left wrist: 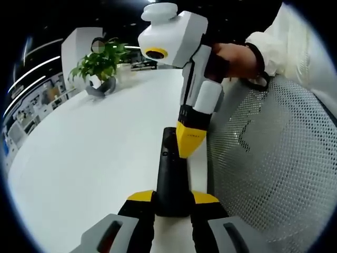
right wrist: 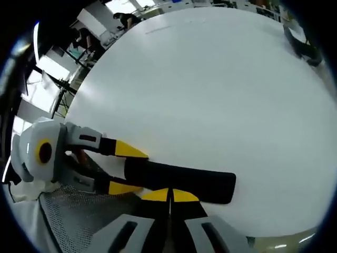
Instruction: Press the specified remote control buttons in sequence, fully releasing each button before pressing the next.
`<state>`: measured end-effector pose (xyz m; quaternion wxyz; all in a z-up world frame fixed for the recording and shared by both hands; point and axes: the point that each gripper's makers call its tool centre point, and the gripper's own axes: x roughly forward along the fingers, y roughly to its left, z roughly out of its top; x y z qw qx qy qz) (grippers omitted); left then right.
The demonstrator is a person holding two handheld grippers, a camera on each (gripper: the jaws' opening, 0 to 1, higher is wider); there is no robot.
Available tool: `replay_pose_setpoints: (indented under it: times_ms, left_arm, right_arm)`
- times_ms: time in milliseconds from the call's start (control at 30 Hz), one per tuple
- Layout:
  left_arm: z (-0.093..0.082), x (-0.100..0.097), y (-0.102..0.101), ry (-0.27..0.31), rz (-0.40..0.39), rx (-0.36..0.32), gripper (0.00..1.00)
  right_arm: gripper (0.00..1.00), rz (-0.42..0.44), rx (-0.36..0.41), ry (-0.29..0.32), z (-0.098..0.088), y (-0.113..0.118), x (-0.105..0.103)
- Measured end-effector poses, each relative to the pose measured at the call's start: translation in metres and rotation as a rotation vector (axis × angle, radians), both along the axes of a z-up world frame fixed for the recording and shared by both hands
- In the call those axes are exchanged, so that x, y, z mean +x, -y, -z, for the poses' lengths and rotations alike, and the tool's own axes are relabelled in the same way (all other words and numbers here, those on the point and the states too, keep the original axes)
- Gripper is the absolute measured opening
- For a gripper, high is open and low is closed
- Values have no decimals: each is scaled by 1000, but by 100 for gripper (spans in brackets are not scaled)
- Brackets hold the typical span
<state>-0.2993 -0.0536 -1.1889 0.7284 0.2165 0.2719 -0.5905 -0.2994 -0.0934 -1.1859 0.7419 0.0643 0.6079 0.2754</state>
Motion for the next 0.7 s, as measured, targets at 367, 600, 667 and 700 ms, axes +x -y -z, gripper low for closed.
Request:
replay_pose_setpoints:
  times_ms: [367,600,667,700]
  left_arm:
    - [-1,-1,1,3,6,5,25]
    - [0,-4,3,2,21,2,25]
    - [-1,-5,3,6,26,1,25]
    - [-1,-5,4,10,30,1,25]
  right_arm:
    - [0,29,20,-23,-2,-1,2]
    - [0,25,76,34,-11,-9,8]
    - [0,27,83,19,-10,-10,6]
    - [0,25,85,21,-10,-10,7]
